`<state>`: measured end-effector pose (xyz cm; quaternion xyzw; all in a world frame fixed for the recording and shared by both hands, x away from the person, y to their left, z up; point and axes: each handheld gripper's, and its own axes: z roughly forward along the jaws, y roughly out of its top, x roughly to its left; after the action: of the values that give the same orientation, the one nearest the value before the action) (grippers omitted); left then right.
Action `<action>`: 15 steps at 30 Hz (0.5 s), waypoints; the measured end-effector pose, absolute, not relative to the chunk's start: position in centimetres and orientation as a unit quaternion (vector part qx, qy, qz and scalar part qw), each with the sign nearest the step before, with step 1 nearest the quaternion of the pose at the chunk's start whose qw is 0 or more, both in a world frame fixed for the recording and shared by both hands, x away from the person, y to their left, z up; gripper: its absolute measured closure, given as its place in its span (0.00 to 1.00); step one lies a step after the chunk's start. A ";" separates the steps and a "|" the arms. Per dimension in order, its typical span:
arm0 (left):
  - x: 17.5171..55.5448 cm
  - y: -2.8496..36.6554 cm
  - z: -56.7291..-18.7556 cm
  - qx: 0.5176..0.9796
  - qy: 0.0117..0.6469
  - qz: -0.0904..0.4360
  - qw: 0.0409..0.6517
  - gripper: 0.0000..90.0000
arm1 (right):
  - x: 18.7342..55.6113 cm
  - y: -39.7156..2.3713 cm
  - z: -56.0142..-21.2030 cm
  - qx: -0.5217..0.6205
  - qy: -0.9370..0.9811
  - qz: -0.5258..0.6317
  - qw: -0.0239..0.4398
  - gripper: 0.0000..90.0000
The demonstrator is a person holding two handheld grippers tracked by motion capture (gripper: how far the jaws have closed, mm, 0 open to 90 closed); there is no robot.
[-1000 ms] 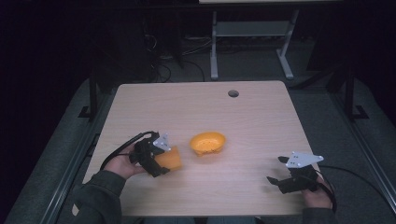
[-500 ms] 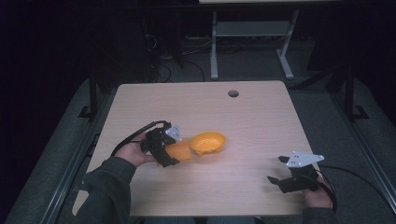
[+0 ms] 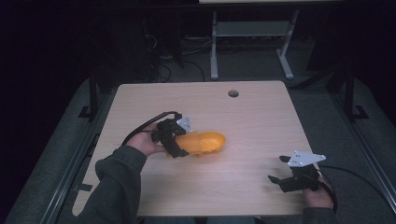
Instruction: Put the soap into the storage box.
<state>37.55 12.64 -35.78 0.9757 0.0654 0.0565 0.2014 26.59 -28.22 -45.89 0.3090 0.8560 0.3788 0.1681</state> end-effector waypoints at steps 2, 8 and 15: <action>37.9 12.3 -35.8 0.976 0.065 0.057 0.202 0.23 | 26.6 -28.2 -45.9 0.308 0.856 0.379 0.168 0.15; 38.8 11.6 -35.6 0.976 0.058 0.052 0.205 0.23 | 26.6 -28.1 -45.9 0.308 0.856 0.379 0.171 0.15; 39.4 10.5 -35.7 0.974 0.052 0.047 0.213 0.23 | 26.7 -28.2 -45.9 0.299 0.860 0.374 0.176 0.15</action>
<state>39.44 10.48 -35.66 0.9744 0.0518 0.0472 0.2135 26.66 -28.19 -45.85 0.2988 0.8600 0.3744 0.1762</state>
